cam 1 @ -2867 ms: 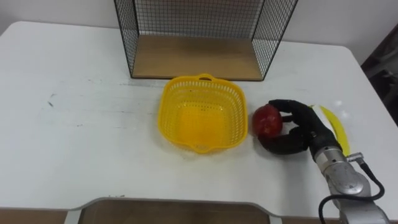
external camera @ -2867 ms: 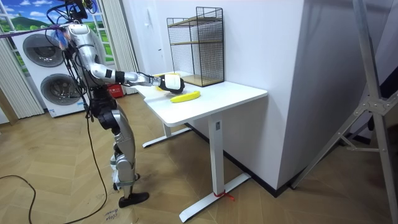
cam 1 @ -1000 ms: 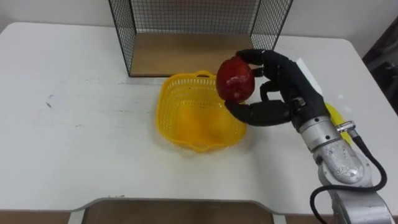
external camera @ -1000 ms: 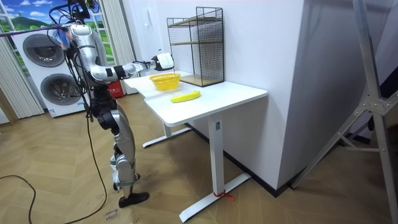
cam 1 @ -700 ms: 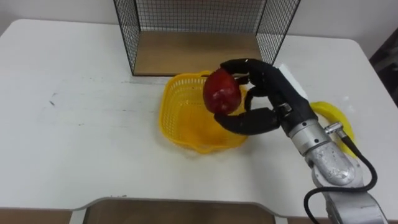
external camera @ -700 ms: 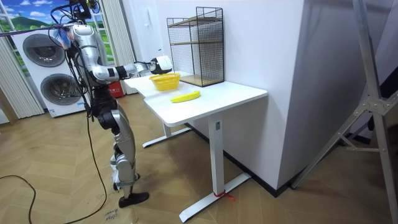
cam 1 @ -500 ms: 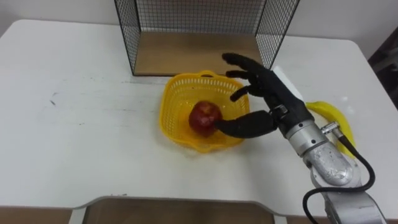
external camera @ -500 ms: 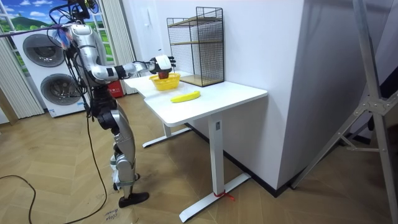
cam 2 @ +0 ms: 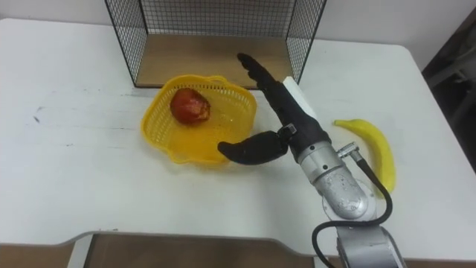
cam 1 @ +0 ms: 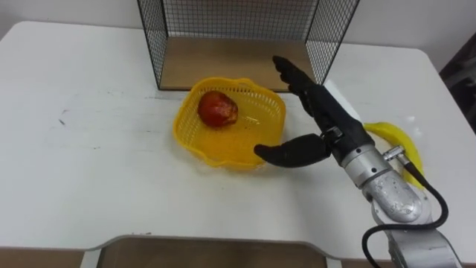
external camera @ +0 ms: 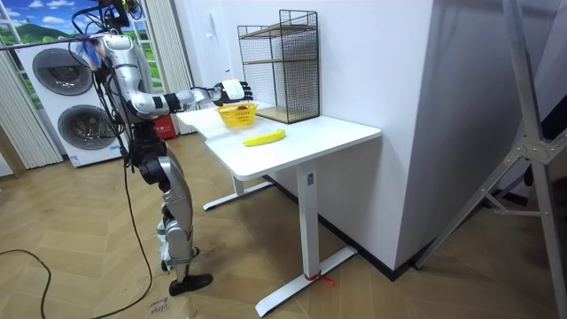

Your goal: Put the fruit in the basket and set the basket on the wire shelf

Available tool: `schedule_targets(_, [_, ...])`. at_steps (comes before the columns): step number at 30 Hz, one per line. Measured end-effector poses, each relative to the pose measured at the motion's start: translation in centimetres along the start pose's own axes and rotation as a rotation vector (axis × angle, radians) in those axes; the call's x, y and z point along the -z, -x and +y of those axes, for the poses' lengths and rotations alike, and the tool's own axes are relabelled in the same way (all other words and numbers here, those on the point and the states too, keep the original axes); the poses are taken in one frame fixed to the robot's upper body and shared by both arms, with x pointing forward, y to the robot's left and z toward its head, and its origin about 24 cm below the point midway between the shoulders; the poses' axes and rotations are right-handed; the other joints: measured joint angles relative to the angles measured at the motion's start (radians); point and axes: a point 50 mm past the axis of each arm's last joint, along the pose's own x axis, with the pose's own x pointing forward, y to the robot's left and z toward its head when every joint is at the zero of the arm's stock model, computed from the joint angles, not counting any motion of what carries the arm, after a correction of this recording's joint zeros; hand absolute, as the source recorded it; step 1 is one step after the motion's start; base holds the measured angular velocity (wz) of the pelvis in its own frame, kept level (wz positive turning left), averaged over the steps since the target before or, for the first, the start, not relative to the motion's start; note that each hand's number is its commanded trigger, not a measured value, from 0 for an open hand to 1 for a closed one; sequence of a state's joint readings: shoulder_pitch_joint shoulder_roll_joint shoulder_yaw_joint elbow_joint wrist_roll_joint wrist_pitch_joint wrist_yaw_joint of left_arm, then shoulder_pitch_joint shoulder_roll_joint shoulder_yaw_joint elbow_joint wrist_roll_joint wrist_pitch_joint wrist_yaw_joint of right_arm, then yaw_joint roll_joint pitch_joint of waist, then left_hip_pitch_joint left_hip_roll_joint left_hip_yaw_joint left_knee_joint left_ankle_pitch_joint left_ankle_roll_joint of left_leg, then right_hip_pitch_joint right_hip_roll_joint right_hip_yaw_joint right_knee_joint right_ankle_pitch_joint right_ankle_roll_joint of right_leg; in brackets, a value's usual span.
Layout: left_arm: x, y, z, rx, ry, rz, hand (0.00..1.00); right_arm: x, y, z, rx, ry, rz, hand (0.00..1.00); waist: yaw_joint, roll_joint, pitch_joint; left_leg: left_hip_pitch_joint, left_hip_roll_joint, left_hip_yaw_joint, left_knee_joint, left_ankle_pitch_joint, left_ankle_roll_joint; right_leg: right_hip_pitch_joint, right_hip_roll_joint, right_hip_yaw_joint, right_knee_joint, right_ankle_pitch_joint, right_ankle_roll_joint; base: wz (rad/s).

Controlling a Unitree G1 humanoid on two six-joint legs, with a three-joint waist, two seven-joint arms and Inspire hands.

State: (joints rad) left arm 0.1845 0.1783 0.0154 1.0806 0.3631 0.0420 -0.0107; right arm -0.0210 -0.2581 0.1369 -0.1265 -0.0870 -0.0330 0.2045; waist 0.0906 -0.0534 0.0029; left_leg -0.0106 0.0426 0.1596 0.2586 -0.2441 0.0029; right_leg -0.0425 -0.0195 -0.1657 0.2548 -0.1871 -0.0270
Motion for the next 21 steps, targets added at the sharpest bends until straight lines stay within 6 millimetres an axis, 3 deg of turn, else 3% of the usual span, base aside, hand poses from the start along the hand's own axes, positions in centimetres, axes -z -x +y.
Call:
schedule_targets(10, [0.0, 0.0, -0.1, -0.002, -0.001, -0.003, 0.0, -0.5, 0.0, -0.5, 0.028, 0.001, -0.021, 0.0, -0.01, 0.007, 0.0045, 0.0, 0.0, 0.0, -0.003, 0.0, 0.0, 0.005, 0.002, -0.001, -0.003, 0.0, 0.0, 0.0])
schedule_targets(21, [0.6, 0.1, 0.1, -0.011, 0.02, 0.01, 0.0, -1.1, 0.9, -3.7, 0.271, 0.03, -0.053, 0.0, -0.04, 0.007, 0.0015, 0.005, 0.0, -0.005, -0.001, 0.0, 0.0, 0.016, 0.003, -0.001, -0.01, 0.0, 0.001, 0.01])
